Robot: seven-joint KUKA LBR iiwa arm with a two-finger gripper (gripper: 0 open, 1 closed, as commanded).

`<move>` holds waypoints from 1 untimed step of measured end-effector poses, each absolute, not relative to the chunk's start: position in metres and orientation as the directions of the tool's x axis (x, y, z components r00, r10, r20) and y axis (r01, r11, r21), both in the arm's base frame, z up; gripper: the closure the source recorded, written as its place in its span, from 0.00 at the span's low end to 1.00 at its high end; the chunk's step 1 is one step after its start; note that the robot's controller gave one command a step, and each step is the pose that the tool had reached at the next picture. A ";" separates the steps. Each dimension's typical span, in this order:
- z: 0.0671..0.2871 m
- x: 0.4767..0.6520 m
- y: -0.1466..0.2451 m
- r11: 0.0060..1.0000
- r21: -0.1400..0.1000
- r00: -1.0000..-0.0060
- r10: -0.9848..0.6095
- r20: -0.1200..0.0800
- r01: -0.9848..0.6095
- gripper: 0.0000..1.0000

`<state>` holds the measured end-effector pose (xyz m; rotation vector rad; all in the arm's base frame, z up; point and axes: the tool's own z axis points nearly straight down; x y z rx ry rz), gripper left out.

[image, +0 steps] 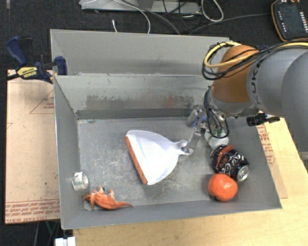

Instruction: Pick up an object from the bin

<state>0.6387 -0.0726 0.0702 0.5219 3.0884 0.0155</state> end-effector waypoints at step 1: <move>0.071 0.588 0.025 0.976 0.007 -0.976 -0.216 -0.002 -0.216 0.00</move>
Offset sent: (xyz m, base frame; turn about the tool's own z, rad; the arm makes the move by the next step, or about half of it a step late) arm -0.0364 0.0651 -0.0002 -0.0896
